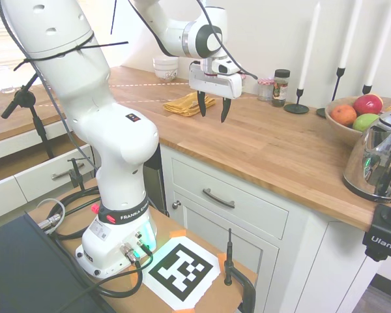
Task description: Wipe the counter
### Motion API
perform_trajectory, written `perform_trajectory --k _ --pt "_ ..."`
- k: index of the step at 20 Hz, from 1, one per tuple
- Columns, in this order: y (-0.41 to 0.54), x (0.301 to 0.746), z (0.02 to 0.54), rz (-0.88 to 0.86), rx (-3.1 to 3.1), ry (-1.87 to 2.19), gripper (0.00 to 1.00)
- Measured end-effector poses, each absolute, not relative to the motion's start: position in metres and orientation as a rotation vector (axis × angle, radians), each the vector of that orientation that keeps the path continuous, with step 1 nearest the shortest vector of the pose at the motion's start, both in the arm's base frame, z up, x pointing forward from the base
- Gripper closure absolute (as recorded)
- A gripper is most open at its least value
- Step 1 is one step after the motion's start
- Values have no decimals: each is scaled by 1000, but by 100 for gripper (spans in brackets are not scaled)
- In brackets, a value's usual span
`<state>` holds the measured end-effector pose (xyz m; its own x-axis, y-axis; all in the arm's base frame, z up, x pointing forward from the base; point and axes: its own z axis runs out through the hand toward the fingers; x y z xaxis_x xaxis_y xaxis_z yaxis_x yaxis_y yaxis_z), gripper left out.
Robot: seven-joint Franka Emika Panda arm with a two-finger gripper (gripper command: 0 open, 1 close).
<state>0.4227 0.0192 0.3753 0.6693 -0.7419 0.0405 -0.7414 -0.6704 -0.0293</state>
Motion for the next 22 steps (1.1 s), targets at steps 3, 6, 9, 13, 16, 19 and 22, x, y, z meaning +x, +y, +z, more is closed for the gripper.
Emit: perform_trajectory --k 3,6,9,13,16,19,22 --pt "21 423 374 -72 -2864 1267 0" --pt "22 423 374 -71 -2866 1263 0" --pt "22 423 372 -65 -2867 1263 0" --pt "25 427 365 -51 -2872 1260 0" --pt "36 432 363 -50 -2878 1250 0" --pt "52 434 364 -57 -2882 1238 0" --pt "68 436 367 -70 -2883 1228 0"
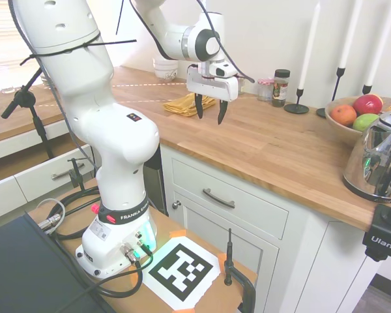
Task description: Wipe the counter
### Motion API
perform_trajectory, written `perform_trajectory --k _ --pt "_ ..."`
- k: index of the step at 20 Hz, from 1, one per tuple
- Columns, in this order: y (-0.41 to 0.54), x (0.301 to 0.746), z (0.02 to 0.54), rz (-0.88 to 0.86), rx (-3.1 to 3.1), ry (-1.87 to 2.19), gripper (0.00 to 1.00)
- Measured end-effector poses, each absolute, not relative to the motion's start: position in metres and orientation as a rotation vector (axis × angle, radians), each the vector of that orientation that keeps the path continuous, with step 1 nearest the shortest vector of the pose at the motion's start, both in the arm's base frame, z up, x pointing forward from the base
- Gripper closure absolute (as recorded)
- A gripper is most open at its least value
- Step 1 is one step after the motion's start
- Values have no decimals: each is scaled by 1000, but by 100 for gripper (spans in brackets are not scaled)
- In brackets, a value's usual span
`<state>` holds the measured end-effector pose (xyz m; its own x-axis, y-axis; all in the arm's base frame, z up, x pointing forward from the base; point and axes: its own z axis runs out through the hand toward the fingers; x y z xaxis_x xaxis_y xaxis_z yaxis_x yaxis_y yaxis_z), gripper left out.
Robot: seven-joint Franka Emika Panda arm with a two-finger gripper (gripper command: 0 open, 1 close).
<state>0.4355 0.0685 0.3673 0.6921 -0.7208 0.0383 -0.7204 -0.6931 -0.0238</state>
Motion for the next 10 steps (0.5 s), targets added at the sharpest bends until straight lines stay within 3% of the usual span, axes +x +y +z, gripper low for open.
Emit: perform_trajectory --k 10 --pt "143 459 372 -80 -2889 1179 0"
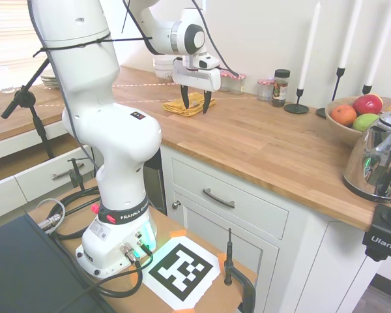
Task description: Wipe the counter
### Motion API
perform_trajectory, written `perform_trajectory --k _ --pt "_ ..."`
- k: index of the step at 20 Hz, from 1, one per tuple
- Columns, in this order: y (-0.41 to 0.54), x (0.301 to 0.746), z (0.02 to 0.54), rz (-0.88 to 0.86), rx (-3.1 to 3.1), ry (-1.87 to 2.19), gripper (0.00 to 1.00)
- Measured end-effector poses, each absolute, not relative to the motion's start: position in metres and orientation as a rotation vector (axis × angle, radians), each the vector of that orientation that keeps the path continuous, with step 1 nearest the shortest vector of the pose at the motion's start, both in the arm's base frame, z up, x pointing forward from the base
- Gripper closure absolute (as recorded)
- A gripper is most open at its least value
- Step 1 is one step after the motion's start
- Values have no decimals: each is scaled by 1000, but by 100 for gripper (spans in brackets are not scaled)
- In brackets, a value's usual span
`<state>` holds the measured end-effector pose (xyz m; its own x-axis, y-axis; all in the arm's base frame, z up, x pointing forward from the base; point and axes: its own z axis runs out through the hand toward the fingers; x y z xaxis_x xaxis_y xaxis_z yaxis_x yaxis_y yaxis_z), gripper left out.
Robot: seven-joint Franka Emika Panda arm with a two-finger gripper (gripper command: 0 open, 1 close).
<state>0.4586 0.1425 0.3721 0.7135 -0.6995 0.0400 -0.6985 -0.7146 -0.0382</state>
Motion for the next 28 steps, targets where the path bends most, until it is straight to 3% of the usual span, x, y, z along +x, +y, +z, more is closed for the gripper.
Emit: perform_trajectory --k 10,17,28 --pt "209 472 369 -87 -2925 1158 0" --pt "229 496 380 -90 -2942 1153 0" --pt "254 539 356 -62 -2985 1111 0"
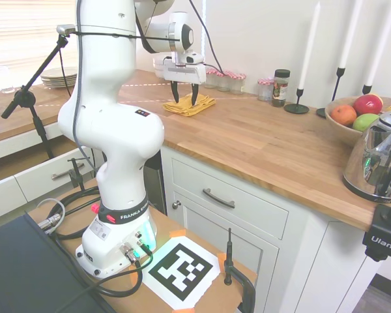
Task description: Wipe the counter
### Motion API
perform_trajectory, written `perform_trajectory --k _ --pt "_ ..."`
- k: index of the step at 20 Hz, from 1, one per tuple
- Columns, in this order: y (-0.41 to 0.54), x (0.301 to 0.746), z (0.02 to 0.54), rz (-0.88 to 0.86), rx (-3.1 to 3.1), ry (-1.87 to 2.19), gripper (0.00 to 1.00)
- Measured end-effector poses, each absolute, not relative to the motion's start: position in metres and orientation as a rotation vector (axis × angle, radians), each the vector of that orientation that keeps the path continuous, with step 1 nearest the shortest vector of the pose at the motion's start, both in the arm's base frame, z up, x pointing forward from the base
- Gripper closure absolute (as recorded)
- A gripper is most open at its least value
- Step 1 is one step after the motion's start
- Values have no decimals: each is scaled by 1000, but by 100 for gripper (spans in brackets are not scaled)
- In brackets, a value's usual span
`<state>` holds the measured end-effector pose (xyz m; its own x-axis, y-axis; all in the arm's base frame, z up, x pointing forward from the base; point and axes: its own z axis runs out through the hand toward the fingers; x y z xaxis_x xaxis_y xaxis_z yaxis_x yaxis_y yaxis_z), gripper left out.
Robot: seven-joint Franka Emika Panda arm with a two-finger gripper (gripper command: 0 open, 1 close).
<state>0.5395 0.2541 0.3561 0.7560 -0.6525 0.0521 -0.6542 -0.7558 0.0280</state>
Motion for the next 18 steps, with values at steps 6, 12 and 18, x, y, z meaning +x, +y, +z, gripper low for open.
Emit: perform_trajectory --k 6,12,18 --pt "269 554 340 41 2889 -1062 0" --pt "274 562 334 27 2871 -1059 0" --pt "275 563 333 19 2861 -1063 100"
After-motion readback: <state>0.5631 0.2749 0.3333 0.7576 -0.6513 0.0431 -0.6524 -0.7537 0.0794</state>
